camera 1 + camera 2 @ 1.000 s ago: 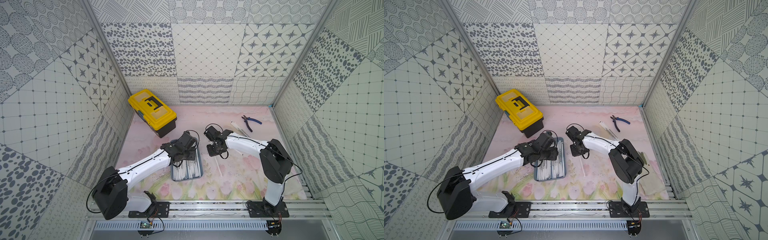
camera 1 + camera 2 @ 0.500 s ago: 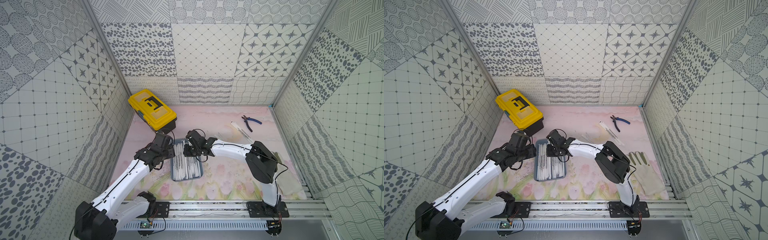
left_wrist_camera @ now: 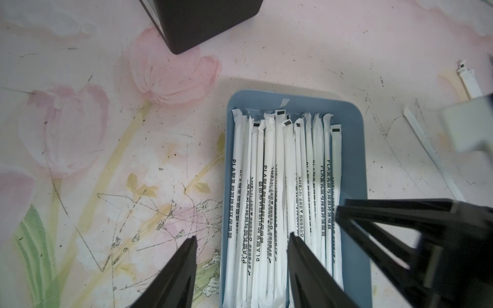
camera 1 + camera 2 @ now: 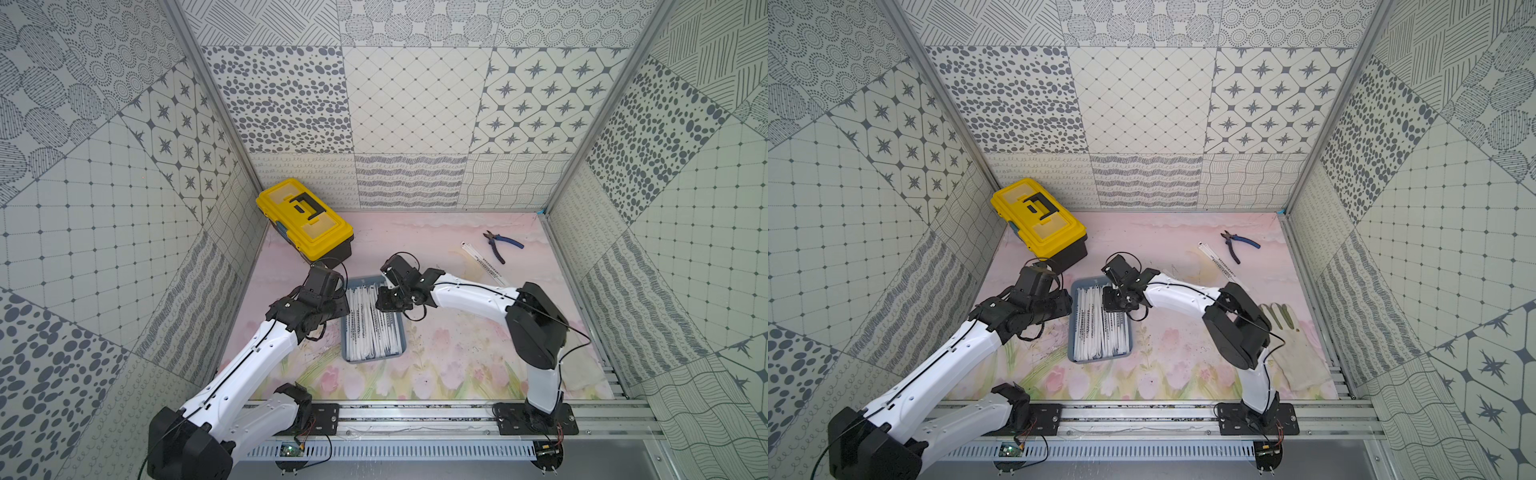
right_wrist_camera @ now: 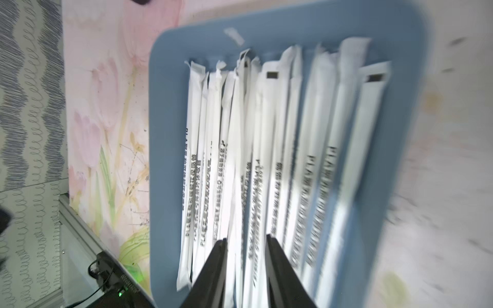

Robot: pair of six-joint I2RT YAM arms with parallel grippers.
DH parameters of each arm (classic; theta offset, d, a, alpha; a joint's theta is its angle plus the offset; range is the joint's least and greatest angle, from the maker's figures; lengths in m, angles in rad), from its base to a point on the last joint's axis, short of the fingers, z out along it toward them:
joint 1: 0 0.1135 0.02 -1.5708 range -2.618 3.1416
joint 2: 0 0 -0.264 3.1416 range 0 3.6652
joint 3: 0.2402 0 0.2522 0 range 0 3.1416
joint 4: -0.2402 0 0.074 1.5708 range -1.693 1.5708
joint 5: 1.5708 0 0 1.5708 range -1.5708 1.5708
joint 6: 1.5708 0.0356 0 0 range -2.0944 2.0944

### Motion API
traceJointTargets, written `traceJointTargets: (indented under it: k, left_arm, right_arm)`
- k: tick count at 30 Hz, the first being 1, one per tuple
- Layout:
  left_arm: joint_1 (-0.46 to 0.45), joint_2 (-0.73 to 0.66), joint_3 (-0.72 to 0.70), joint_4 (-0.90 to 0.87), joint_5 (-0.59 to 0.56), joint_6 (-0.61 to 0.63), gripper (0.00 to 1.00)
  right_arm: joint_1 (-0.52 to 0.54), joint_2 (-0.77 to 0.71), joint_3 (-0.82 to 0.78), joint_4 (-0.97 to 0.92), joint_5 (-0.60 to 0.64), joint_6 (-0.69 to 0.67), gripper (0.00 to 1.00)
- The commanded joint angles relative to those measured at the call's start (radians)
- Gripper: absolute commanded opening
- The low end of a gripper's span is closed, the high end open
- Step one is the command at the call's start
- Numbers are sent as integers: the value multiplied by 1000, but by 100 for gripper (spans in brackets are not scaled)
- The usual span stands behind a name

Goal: Put the straws into the storage box
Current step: Place the straw in the storage box, then move the straw to the center of the board.

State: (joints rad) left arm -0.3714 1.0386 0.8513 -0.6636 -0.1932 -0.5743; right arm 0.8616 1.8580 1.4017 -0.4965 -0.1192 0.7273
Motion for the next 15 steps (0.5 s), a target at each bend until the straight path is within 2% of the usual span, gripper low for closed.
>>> traceJointTargets:
  k: [1,4,8,12,15]
  left_arm:
    - [-80,51,55,16,32,20,58]
    - [-240,154,115,58,1,23,59]
    - [-390,301,189,109,3,8,59]
    - [-452,388,226,138,16,-3,59]
    - [-459,406,225,146,18,-5,59]
  right_arm:
    - [-172,-125,-72,-91,108,-121,39]
    - [-331,-114,-103,-140,146,-229,50]
    - [-411,-51,-72,-175,267,-353,57]
    - [-424,27,-51,-193,251,-383,60]
    - [-426,67,-60,-186,209,-366,60]
